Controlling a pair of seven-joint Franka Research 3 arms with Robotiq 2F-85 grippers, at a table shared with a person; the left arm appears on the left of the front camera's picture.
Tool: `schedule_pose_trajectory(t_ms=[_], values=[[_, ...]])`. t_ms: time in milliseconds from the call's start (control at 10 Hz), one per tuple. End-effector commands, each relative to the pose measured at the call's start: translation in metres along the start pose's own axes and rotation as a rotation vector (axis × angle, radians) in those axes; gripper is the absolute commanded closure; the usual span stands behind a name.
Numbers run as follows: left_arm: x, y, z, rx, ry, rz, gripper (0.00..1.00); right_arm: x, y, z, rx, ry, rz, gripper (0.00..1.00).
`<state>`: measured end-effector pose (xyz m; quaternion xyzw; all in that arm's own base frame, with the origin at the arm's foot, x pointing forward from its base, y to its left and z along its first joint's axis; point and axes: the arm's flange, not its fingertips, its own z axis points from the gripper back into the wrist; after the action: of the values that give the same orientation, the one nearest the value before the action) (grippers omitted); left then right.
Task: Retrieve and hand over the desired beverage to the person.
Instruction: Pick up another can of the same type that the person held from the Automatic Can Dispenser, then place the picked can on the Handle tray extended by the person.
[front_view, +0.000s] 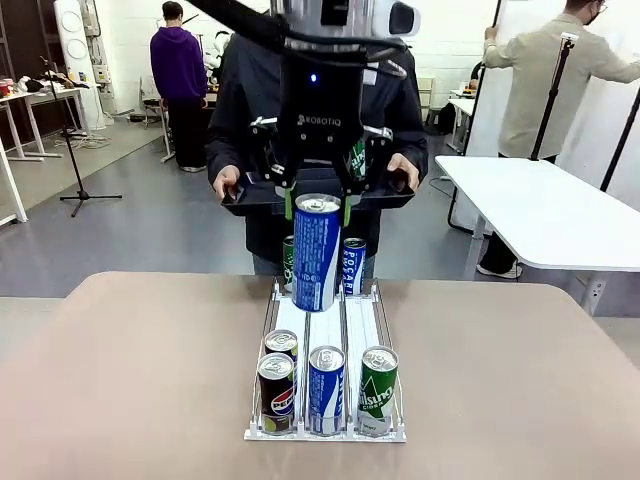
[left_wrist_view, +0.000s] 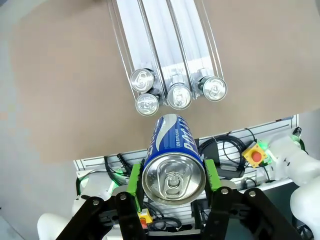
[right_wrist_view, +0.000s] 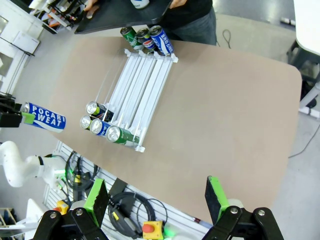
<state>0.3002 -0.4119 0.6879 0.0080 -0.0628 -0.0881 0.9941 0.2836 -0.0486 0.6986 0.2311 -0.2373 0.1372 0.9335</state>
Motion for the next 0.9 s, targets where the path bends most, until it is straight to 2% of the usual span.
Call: schedule_pose_trajectory(t_ms=[0,100,200,800], values=[[0.007,-0.004,0.021,0.023,-0.033,0.015,0.97,-0.001,0.000,-0.001,0.024,-0.003,0.009,0.00],[0.004,0.001,0.027,0.022,-0.043,0.022,0.97,-0.001,0.000,-0.001,0.024,-0.003,0.009,0.00],[0.003,0.001,0.008,0.000,-0.010,0.002,0.97,-0.001,0.000,-0.001,0.024,-0.003,0.009,0.00],[0.003,0.001,0.008,0.000,-0.010,0.002,0.97,-0.001,0.000,-0.001,0.024,-0.003,0.009,0.00]])
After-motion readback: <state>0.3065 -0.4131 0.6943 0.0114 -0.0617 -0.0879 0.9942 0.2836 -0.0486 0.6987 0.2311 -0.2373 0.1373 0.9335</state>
